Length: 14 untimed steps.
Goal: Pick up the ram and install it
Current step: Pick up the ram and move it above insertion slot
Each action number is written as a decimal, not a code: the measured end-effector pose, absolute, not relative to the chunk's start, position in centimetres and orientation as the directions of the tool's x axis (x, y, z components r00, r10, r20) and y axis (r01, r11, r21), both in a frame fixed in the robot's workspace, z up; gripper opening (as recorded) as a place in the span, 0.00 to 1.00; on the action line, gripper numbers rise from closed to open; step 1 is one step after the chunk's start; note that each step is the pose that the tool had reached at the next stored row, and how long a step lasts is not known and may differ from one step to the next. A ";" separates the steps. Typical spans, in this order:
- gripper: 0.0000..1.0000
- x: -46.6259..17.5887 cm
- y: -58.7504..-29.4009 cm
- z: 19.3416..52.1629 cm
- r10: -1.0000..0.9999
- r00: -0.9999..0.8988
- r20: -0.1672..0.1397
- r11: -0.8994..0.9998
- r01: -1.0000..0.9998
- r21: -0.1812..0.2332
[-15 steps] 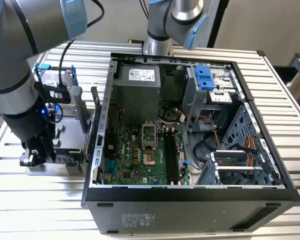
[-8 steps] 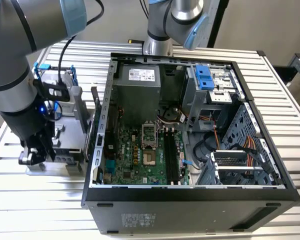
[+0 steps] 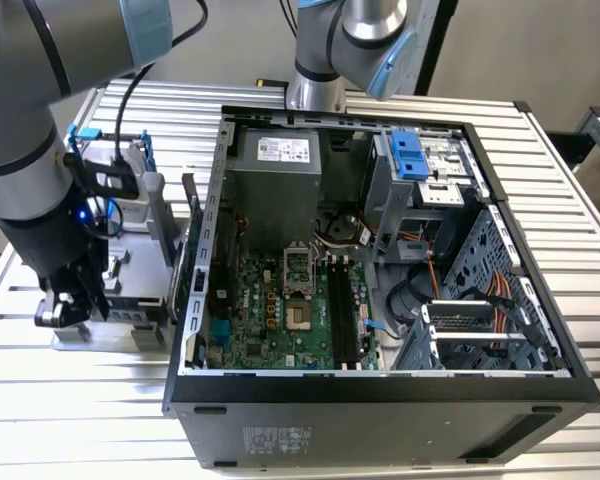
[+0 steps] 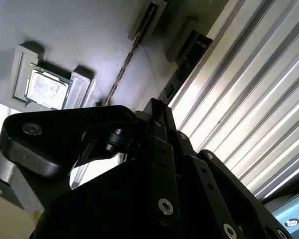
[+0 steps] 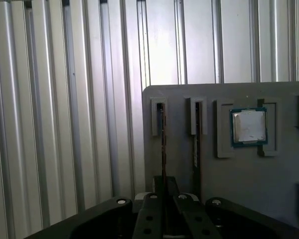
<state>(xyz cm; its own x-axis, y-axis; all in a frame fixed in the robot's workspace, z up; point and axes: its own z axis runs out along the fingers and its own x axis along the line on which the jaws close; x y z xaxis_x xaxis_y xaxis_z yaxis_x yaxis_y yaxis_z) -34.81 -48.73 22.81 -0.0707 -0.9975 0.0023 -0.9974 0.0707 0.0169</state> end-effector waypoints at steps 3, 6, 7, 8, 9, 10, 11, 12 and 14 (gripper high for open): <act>0.00 -34.8 -48.7 22.9 -0.997 -0.071 0.002 0.071 -0.997 0.017; 0.00 -34.8 -48.7 23.0 -0.997 -0.071 0.002 0.071 -0.997 0.017; 0.00 -34.8 -48.7 23.1 -0.997 -0.071 0.002 0.071 -0.997 0.017; 0.00 -34.8 -48.7 23.1 -0.997 -0.071 0.002 0.071 -0.997 0.017; 0.00 -34.8 -48.7 23.2 -0.997 -0.071 0.002 0.071 -0.997 0.017; 0.00 -34.8 -48.7 23.2 -0.998 -0.071 0.002 0.071 -0.997 0.017; 0.00 -34.8 -48.7 23.2 -0.997 -0.071 0.002 0.071 -0.997 0.017; 0.00 -34.8 -48.7 23.2 -0.997 -0.071 0.002 0.071 -0.997 0.017; 0.00 -34.8 -48.7 23.3 -0.997 -0.071 0.002 0.071 -0.997 0.017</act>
